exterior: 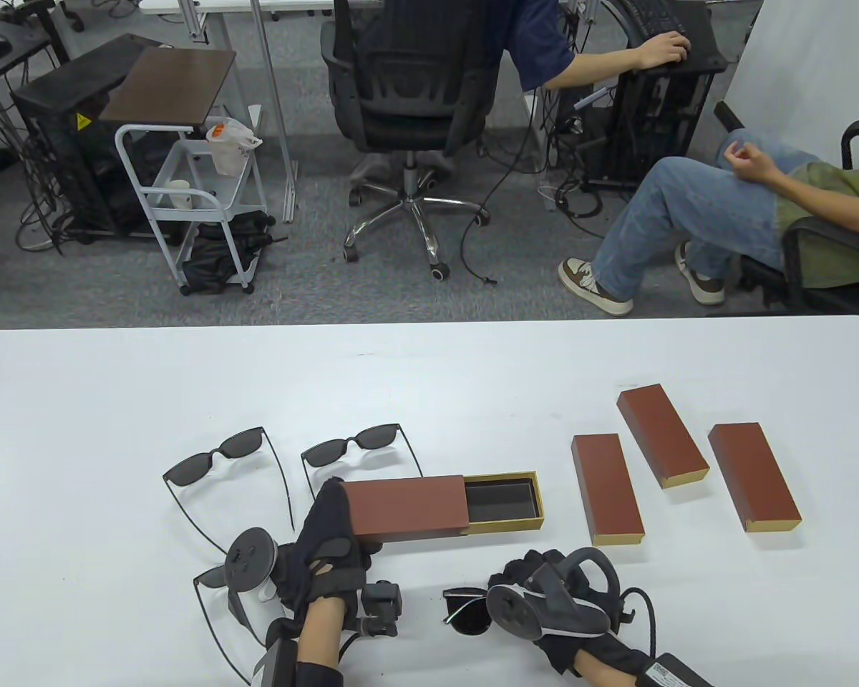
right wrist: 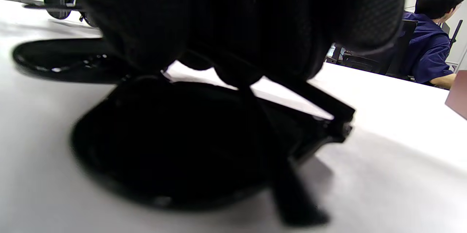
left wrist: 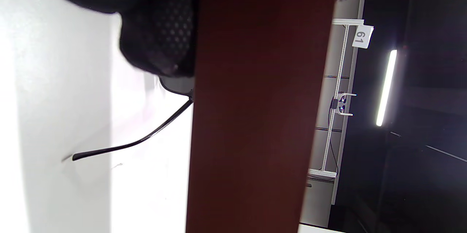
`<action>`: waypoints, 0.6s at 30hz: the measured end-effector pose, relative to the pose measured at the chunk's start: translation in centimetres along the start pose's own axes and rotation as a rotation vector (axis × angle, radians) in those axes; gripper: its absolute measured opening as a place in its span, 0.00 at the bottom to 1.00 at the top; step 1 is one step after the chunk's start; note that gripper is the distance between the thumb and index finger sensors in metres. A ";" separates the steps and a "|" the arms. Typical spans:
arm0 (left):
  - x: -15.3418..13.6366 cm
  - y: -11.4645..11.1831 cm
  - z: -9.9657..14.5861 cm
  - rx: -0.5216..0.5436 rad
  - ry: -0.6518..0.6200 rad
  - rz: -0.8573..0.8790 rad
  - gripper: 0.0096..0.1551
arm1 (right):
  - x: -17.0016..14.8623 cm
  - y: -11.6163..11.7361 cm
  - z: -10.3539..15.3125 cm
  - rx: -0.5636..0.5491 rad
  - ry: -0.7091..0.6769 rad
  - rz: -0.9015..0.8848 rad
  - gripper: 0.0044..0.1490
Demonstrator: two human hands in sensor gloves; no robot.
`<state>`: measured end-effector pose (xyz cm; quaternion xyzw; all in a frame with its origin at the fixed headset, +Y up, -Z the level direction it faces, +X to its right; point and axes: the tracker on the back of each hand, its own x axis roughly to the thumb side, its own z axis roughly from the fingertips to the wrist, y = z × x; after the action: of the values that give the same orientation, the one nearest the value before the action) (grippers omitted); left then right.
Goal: Slide to open storage boxes and store sunglasses
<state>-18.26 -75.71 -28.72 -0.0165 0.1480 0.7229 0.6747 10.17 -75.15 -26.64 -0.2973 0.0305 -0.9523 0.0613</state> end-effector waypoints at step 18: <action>0.0 0.0 0.0 -0.021 0.006 0.013 0.44 | -1.8 -3.6 1.0 -0.105 0.051 -0.058 0.24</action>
<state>-18.25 -75.74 -28.72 -0.0245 0.1426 0.7289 0.6692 11.83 -71.36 -26.48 -0.2763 0.0733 -0.9581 0.0171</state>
